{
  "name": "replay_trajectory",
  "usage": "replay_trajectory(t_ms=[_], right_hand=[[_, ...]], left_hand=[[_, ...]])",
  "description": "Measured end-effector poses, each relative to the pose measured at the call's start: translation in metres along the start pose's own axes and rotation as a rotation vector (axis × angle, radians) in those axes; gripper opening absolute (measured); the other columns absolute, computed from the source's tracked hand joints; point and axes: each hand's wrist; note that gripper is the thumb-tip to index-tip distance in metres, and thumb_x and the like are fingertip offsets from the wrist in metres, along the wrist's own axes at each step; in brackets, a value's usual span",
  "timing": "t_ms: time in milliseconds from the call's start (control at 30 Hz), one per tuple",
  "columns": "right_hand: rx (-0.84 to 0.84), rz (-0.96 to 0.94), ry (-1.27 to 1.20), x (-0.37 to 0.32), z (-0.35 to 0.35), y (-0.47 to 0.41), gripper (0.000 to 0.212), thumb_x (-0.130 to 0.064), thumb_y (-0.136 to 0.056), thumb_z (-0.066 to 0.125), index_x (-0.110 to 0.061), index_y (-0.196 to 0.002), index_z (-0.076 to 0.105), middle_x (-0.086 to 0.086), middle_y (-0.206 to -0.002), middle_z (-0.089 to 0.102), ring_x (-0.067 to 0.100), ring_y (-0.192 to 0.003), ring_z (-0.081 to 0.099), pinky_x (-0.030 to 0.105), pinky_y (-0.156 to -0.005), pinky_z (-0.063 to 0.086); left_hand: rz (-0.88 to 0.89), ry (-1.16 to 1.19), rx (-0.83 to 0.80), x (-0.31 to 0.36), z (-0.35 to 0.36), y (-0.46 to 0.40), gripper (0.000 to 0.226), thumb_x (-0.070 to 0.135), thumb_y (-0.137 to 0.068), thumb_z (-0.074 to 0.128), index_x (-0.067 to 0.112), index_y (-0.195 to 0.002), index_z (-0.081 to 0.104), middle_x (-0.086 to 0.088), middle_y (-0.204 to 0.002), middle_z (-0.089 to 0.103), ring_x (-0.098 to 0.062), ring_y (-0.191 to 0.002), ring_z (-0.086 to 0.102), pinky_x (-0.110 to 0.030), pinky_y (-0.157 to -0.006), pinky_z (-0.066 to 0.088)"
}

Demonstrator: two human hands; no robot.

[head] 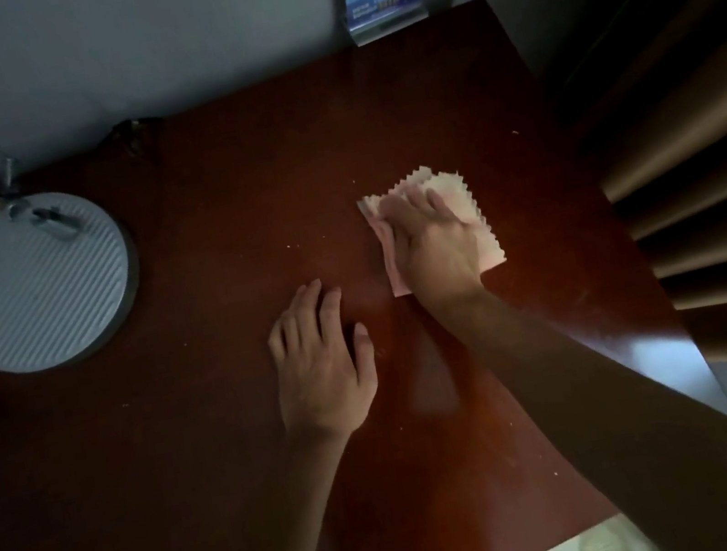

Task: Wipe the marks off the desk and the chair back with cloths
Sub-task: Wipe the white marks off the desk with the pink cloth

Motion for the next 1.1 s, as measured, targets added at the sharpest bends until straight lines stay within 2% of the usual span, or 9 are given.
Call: replay_trajectory(t_ms=[100, 200, 300, 467, 633, 767, 900, 1000, 1100], right_hand=[[0.030, -0.111, 0.101, 0.023, -0.008, 0.006, 0.024, -0.033, -0.098, 0.050, -0.020, -0.093, 0.069, -0.001, -0.090, 0.070, 0.020, -0.084, 0.068, 0.032, -0.066, 0.055], [0.065, 0.014, 0.186, 0.057, -0.026, -0.008, 0.014, -0.024, -0.092, 0.057, -0.020, -0.097, 0.070, 0.003, -0.083, 0.071, 0.026, -0.081, 0.069, 0.034, -0.056, 0.054], [0.091, 0.155, 0.131, 0.035, -0.019, -0.012, 0.021, -0.023, -0.093, 0.053, -0.016, -0.100, 0.071, 0.009, -0.090, 0.072, 0.031, -0.086, 0.069, 0.038, -0.060, 0.055], [-0.002, -0.109, 0.078, 0.003, -0.007, 0.003, 0.055, -0.046, -0.105, 0.024, -0.019, -0.090, 0.070, 0.000, -0.088, 0.070, 0.021, -0.085, 0.067, 0.032, -0.053, 0.052], [0.005, 0.163, 0.233, 0.080, -0.042, -0.032, 0.023, -0.022, -0.097, 0.052, -0.018, -0.108, 0.072, 0.013, -0.100, 0.072, 0.035, -0.089, 0.068, 0.038, -0.073, 0.050], [0.073, 0.129, 0.185, 0.083, -0.052, 0.034, 0.016, -0.017, -0.096, 0.056, -0.013, -0.103, 0.070, 0.013, -0.095, 0.069, 0.032, -0.087, 0.065, 0.037, -0.070, 0.049], [0.009, -0.108, 0.053, 0.063, -0.054, 0.095, 0.049, -0.035, -0.106, 0.031, -0.011, -0.105, 0.073, 0.013, -0.106, 0.073, 0.028, -0.102, 0.069, 0.040, -0.088, 0.057], [0.057, 0.069, 0.092, 0.097, -0.077, 0.078, 0.066, -0.052, -0.103, 0.020, -0.012, -0.101, 0.071, 0.013, -0.096, 0.072, 0.031, -0.090, 0.068, 0.037, -0.079, 0.055], [0.135, 0.370, 0.129, 0.136, -0.103, 0.057, 0.042, -0.039, -0.099, 0.038, -0.015, -0.106, 0.072, 0.016, -0.097, 0.071, 0.039, -0.087, 0.066, 0.039, -0.073, 0.051]], left_hand=[[-0.006, 0.020, -0.008, 0.000, 0.000, 0.000, 0.050, 0.036, -0.095, 0.041, 0.006, -0.132, 0.055, -0.015, -0.143, 0.050, -0.030, -0.136, 0.043, -0.048, -0.111, 0.032], [0.006, 0.008, -0.013, -0.003, 0.000, -0.001, 0.049, 0.035, -0.093, 0.045, 0.006, -0.131, 0.056, -0.015, -0.143, 0.051, -0.030, -0.136, 0.044, -0.048, -0.111, 0.032], [0.010, -0.008, -0.011, -0.003, 0.000, 0.000, 0.048, 0.034, -0.091, 0.048, 0.007, -0.130, 0.057, -0.016, -0.142, 0.051, -0.031, -0.135, 0.044, -0.047, -0.110, 0.031], [0.007, -0.009, -0.008, -0.004, 0.000, 0.000, 0.048, 0.035, -0.091, 0.047, 0.008, -0.130, 0.056, -0.015, -0.143, 0.050, -0.031, -0.135, 0.043, -0.048, -0.109, 0.033], [0.004, 0.017, 0.004, -0.006, 0.001, -0.001, 0.047, 0.033, -0.092, 0.046, 0.007, -0.130, 0.056, -0.015, -0.143, 0.051, -0.030, -0.136, 0.043, -0.048, -0.110, 0.032], [0.010, 0.024, 0.011, -0.010, 0.002, -0.001, 0.045, 0.032, -0.095, 0.044, 0.006, -0.131, 0.054, -0.016, -0.143, 0.049, -0.031, -0.137, 0.042, -0.049, -0.111, 0.031], [0.034, -0.004, 0.055, -0.008, 0.003, 0.000, 0.041, 0.028, -0.094, 0.047, 0.007, -0.129, 0.055, -0.016, -0.140, 0.051, -0.032, -0.130, 0.046, -0.052, -0.107, 0.032], [0.083, -0.010, 0.058, 0.002, 0.004, -0.001, 0.039, 0.026, -0.094, 0.048, 0.008, -0.127, 0.057, -0.014, -0.139, 0.052, -0.030, -0.126, 0.048, -0.052, -0.107, 0.031], [0.126, 0.018, 0.023, 0.024, 0.002, 0.002, 0.038, 0.027, -0.094, 0.050, 0.010, -0.128, 0.057, -0.012, -0.139, 0.052, -0.028, -0.128, 0.047, -0.049, -0.107, 0.029]])
Point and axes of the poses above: each hand's wrist, its own y-axis away from the middle knuckle, its own z-axis out of the palm, x = y × z
